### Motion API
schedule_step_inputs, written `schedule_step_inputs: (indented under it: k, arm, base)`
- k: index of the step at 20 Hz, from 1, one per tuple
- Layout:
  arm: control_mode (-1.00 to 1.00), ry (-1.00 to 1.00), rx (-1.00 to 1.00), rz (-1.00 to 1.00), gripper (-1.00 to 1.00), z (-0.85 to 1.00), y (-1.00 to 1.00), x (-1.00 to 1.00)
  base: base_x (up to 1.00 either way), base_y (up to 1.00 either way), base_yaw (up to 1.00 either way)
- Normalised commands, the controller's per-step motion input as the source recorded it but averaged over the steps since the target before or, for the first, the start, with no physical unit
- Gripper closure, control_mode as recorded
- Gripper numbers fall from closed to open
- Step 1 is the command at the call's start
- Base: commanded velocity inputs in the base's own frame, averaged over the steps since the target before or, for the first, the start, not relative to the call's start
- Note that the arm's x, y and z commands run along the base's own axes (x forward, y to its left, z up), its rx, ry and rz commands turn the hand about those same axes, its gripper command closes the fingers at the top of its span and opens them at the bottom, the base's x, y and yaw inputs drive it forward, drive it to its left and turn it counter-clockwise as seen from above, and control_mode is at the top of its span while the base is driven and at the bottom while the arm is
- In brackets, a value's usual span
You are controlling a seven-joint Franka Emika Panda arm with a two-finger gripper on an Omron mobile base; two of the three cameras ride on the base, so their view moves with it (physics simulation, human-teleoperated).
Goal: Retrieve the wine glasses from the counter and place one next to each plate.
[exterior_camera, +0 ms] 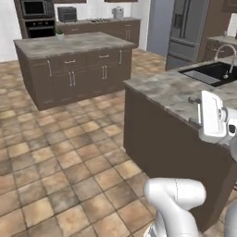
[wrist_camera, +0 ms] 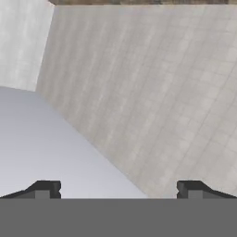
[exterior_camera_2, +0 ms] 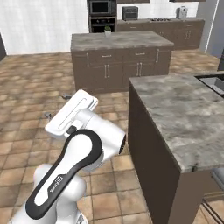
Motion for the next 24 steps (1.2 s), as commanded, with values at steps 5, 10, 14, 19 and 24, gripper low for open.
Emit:
schedule_step_inputs:
  k: [5,10,14,19,24]
  arm:
    - [1.00,0.00,0.00,0.00,-1.00,0.00,0.00,0.00]
    - [1.00,0.00,0.00,0.00,-1.00,0.00,0.00,0.00]
    - [1.00,0.00,0.00,0.00,-1.00,0.00,0.00,0.00]
    - [1.00,0.00,0.00,0.00,-1.00,0.00,0.00,0.00]
    - [1.00,0.00,0.00,0.00,-1.00,0.00,0.00,0.00]
  base:
    - [1.00,1.00,-0.50]
    - [0.92,1.00,-0.46]
    - [0.20,1.00,-0.25]
    - [0.05,1.00,-0.24]
    - [0.41,1.00,-0.31]
